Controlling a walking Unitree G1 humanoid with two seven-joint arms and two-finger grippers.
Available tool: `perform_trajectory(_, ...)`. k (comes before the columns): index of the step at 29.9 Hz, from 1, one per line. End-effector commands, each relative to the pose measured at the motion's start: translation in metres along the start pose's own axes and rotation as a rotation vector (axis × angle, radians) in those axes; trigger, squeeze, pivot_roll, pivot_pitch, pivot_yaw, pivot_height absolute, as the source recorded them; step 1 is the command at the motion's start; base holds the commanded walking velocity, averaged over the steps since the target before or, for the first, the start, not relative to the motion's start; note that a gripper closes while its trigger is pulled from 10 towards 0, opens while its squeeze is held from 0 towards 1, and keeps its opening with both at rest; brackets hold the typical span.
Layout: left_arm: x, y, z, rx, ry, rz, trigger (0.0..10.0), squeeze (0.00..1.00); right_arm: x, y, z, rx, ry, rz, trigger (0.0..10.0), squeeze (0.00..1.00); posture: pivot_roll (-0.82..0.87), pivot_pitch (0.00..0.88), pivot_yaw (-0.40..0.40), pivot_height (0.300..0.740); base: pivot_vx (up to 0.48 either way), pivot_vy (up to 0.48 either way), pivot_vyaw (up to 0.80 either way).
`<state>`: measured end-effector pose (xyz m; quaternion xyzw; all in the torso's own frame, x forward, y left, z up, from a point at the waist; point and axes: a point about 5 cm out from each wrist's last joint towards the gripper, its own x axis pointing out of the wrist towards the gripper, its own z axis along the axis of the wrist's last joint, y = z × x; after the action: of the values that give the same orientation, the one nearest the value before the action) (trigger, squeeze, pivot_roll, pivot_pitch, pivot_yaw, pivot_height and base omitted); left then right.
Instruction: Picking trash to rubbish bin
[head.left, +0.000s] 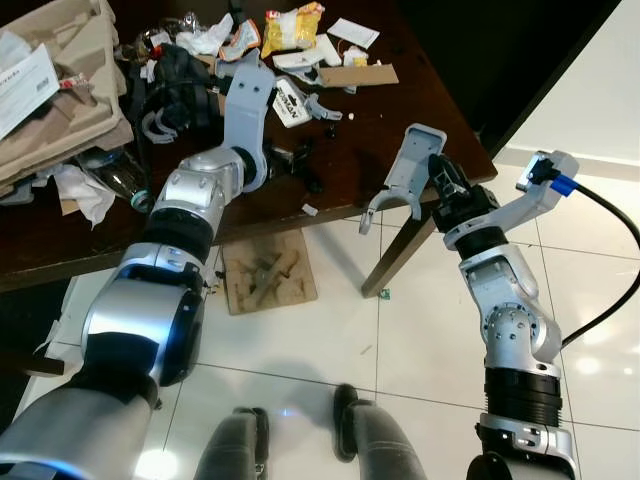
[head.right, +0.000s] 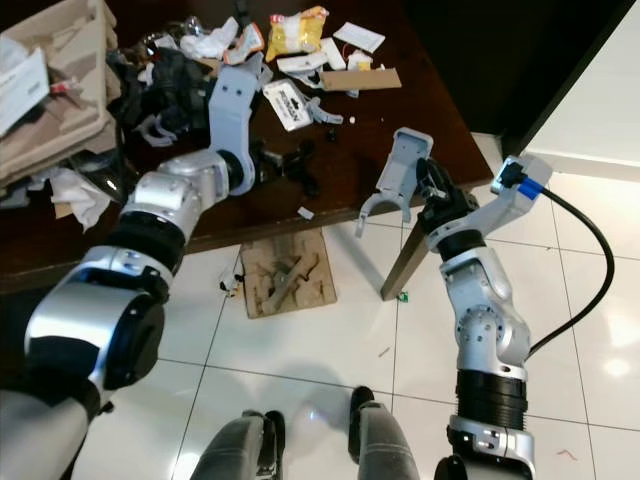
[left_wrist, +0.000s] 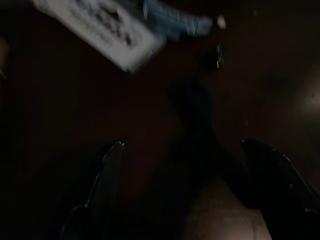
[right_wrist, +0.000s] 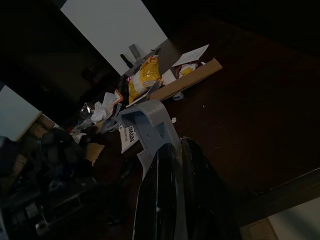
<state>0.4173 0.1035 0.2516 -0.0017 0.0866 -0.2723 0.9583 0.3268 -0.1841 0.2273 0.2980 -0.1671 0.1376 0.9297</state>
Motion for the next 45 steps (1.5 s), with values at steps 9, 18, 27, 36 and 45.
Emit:
perform_trajectory(9, 0.004, -0.003, -0.008, 0.060, 0.092, -0.027, 10.0, 0.00, -0.013, -0.004, -0.003, -0.009, 0.021, -0.027, 10.0, 0.00, -0.04, 0.312, 0.040, 0.740, 0.000, 0.000, 0.00)
perform_trajectory(18, 0.008, -0.010, -0.014, 0.131, 0.143, -0.043, 10.0, 0.00, -0.021, -0.005, -0.003, -0.010, 0.017, -0.050, 10.0, 0.00, -0.06, 0.330, 0.060, 0.740, 0.000, 0.000, 0.00)
perform_trajectory(27, 0.010, -0.012, -0.027, 0.222, 0.194, -0.046, 10.0, 0.00, -0.026, -0.005, -0.001, -0.015, 0.010, -0.069, 10.0, 0.00, -0.08, 0.338, 0.071, 0.740, 0.000, 0.000, 0.00)
perform_trajectory(36, 0.009, -0.011, -0.040, 0.241, 0.237, -0.053, 0.0, 0.00, -0.030, -0.007, 0.003, -0.022, 0.005, -0.086, 10.0, 0.00, -0.10, 0.346, 0.072, 0.740, 0.000, 0.000, 0.00)
perform_trajectory(45, 0.007, -0.005, -0.037, 0.246, 0.228, -0.027, 0.0, 0.00, -0.030, -0.006, 0.003, -0.021, 0.006, -0.088, 10.0, 0.00, -0.09, 0.342, 0.071, 0.740, 0.000, 0.000, 0.00)
